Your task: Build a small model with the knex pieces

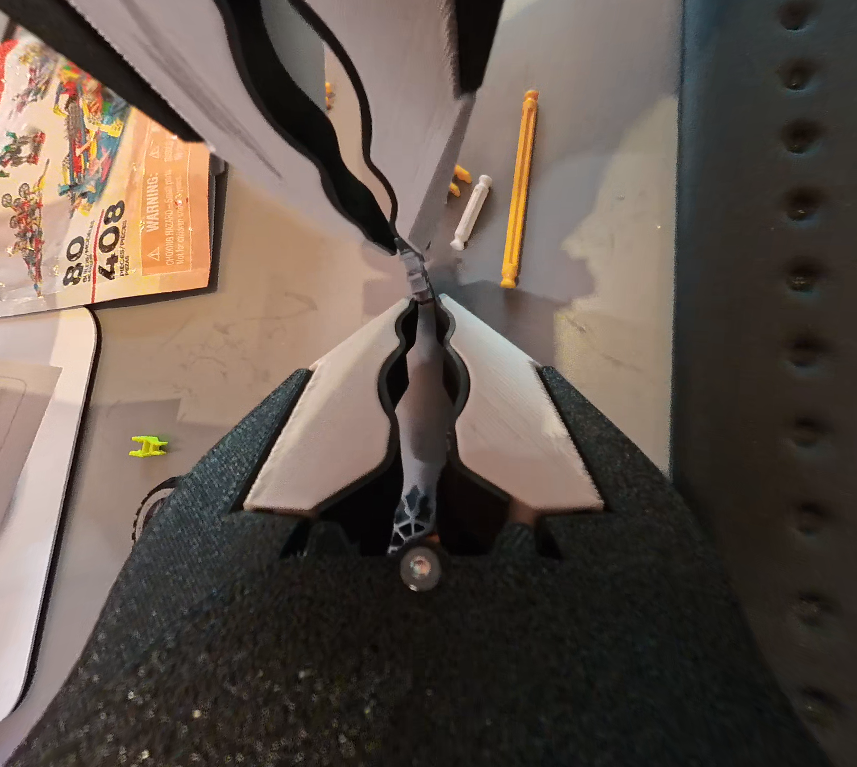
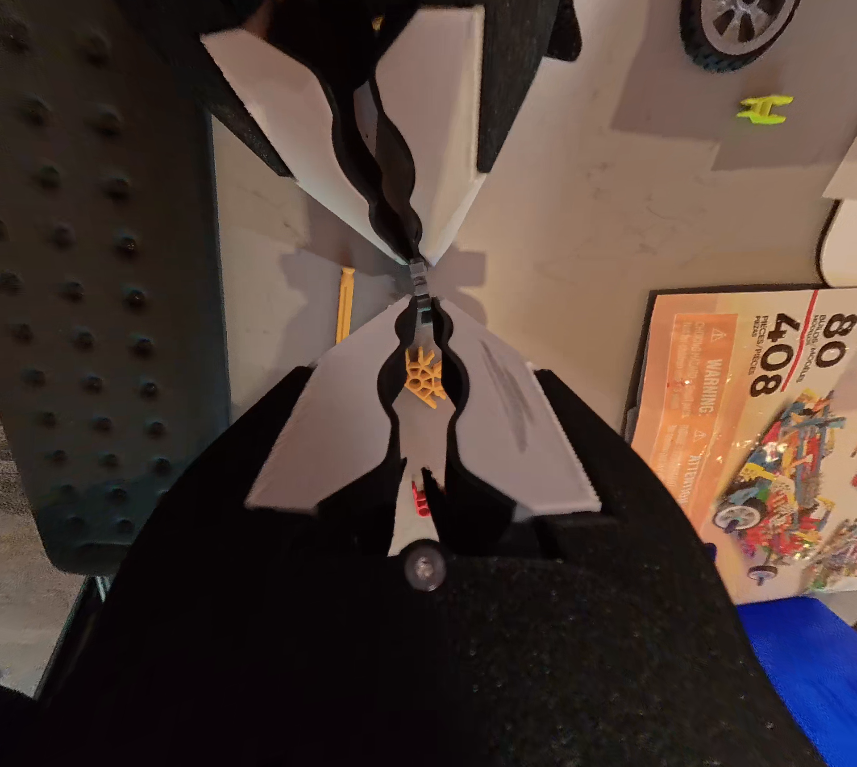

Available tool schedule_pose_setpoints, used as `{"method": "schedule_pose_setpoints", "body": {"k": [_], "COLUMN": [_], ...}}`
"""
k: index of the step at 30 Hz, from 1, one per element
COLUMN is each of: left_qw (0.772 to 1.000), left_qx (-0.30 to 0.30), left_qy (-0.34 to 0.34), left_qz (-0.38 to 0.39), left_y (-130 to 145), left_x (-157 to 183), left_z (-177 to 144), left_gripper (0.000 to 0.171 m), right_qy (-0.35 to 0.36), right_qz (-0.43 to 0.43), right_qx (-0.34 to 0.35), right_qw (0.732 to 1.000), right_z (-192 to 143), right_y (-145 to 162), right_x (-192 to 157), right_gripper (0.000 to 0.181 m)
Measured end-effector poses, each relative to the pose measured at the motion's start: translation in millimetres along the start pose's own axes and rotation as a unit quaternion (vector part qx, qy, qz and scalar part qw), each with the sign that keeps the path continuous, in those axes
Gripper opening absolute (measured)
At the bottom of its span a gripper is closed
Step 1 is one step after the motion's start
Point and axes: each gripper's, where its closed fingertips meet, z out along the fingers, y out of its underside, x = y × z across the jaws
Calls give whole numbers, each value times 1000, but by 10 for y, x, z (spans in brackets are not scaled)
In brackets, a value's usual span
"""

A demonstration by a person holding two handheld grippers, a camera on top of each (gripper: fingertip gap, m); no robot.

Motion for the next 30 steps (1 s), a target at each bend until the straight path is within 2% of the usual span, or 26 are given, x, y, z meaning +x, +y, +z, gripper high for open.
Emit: {"method": "schedule_pose_setpoints", "body": {"k": [7,14,17,22,27,30], "left_qw": [1000,1000,1000,1000,1000,1000], "left_qx": [-3,-6,-6,-5,-8,-12], "left_qy": [1,0,2,7,10,10], "left_qz": [7,4,1,-5,-8,-10], "left_y": [-19,-19,-19,-22,-24,-26], "left_x": [-6,-10,-15,-17,-19,-20], "left_z": [35,38,42,49,53,56], "left_gripper": [6,6,6,5,5,5], "right_qy": [-13,-7,14,40,39,49], "right_qz": [35,42,59,94,121,143], "right_qx": [34,37,52,86,81,86], "right_qw": [999,998,997,991,989,985], "right_z": [40,57,-29,-221,-41,99], "right_y": [75,92,111,201,342,353], "right_x": [-37,0,61,-15,-230,-239], "right_gripper": [6,13,22,21,21,17]}}
